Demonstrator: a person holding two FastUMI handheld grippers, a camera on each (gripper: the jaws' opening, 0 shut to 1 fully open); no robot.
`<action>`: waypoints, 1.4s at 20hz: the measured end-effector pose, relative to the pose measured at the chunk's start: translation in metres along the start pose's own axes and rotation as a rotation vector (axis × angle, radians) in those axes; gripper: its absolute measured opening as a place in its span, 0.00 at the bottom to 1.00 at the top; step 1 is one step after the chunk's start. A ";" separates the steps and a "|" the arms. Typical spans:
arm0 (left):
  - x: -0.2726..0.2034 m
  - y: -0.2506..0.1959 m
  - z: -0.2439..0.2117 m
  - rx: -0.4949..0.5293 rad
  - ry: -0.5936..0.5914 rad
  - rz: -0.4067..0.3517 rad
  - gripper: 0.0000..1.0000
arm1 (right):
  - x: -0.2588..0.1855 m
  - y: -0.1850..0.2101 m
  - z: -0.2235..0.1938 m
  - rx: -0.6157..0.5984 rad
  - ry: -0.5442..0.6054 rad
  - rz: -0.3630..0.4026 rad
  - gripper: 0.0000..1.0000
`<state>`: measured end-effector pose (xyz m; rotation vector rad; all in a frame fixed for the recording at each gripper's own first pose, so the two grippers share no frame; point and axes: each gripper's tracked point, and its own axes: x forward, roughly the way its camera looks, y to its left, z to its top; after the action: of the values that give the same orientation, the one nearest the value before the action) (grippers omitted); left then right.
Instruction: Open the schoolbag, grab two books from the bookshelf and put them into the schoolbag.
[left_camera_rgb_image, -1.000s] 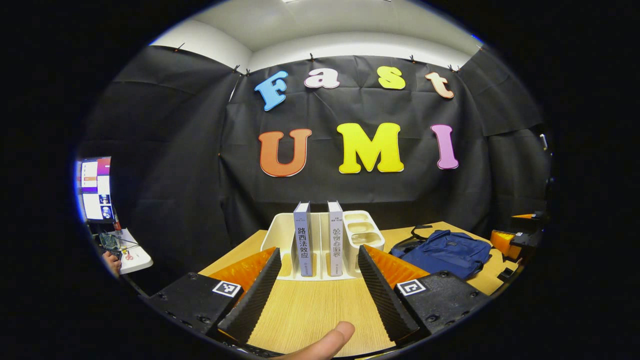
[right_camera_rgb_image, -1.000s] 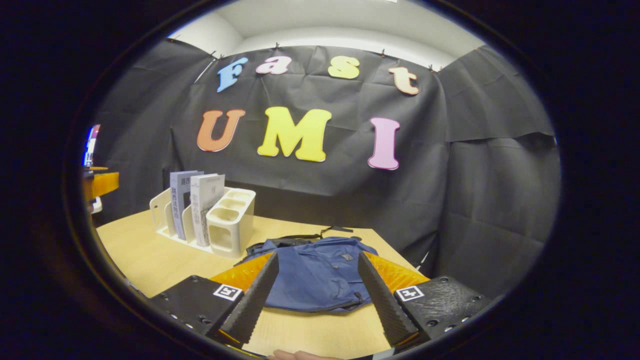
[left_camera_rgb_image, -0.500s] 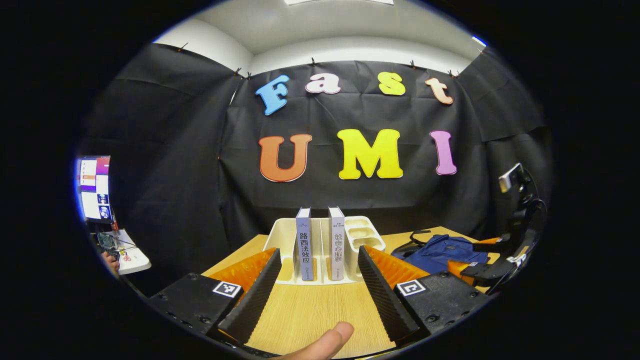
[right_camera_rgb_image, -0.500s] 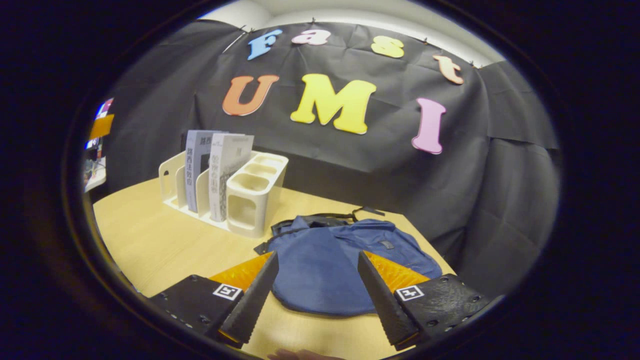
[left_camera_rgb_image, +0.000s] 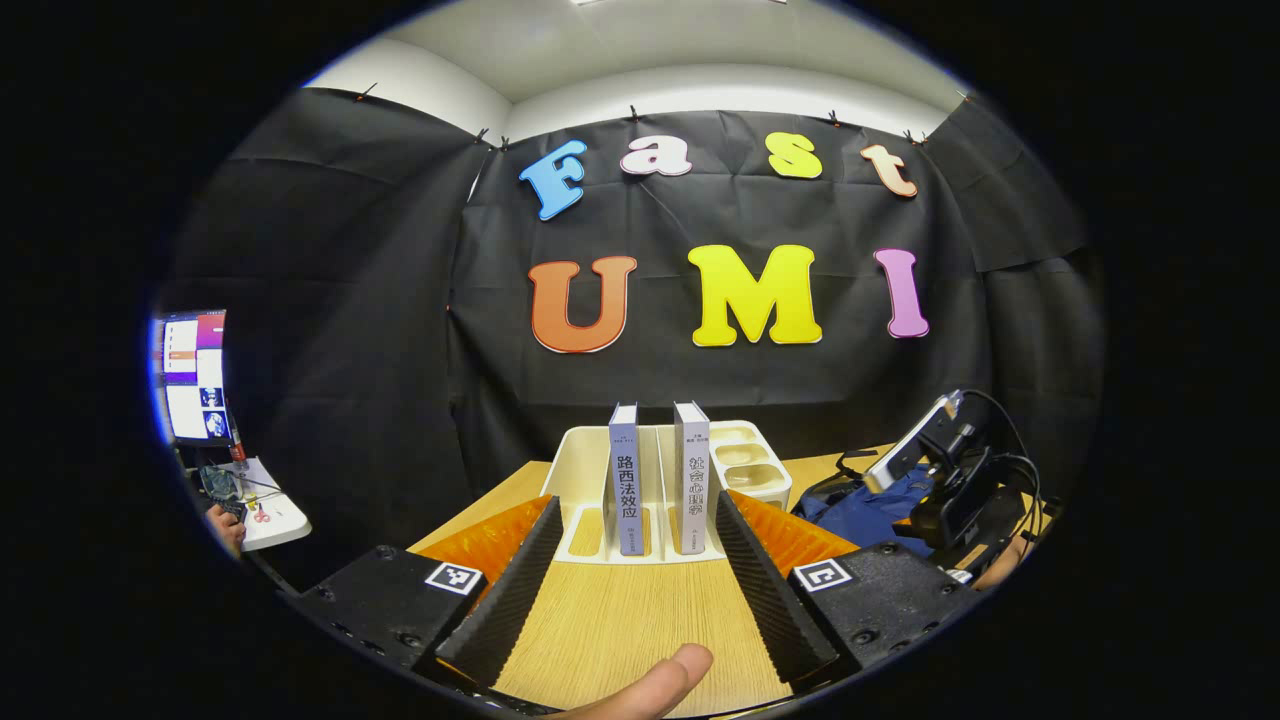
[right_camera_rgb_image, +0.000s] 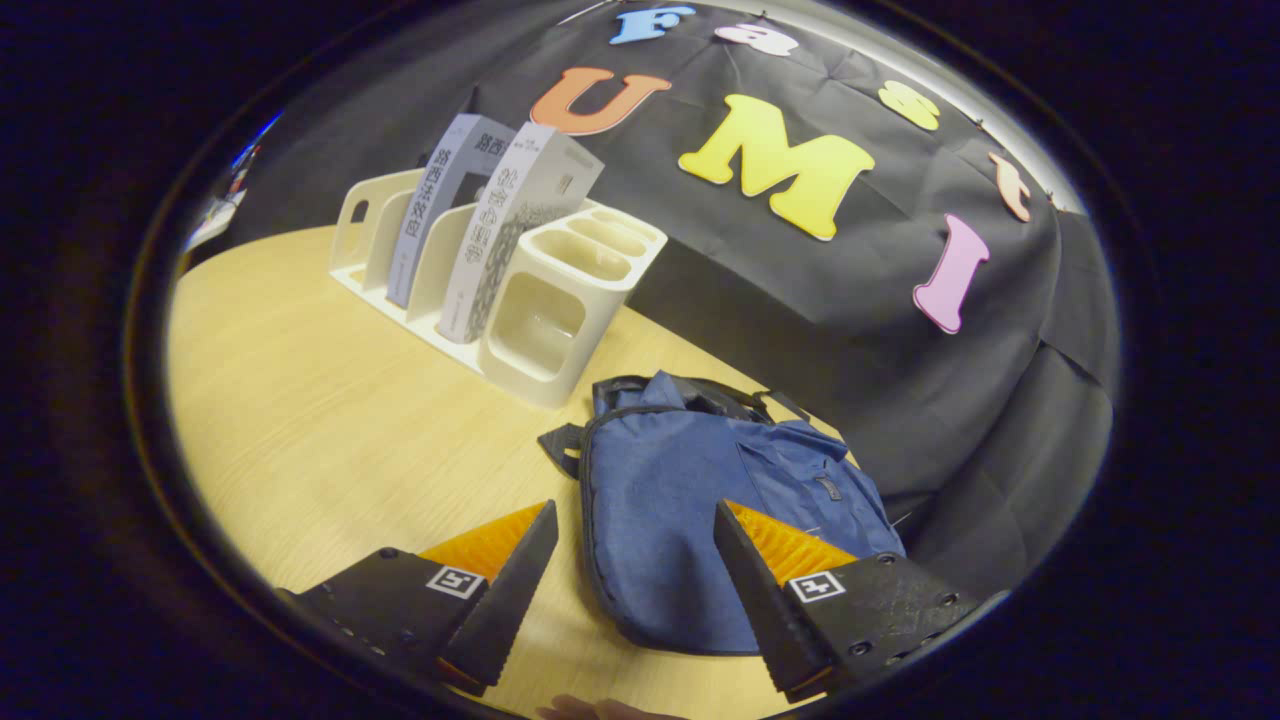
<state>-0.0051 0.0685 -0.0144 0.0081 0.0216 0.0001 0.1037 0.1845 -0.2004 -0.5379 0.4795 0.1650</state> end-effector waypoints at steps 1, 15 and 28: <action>0.001 -0.001 -0.001 0.001 0.002 -0.003 0.96 | 0.007 0.001 -0.001 -0.016 0.019 -0.009 0.98; 0.008 0.004 -0.010 -0.010 0.040 0.002 0.97 | 0.014 -0.049 0.015 0.051 0.074 -0.148 0.86; 0.008 -0.016 -0.014 -0.027 0.052 -0.057 0.97 | 0.019 -0.072 0.044 0.059 0.038 -0.149 0.01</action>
<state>0.0025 0.0526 -0.0284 -0.0199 0.0740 -0.0564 0.1577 0.1469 -0.1434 -0.5179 0.4780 -0.0017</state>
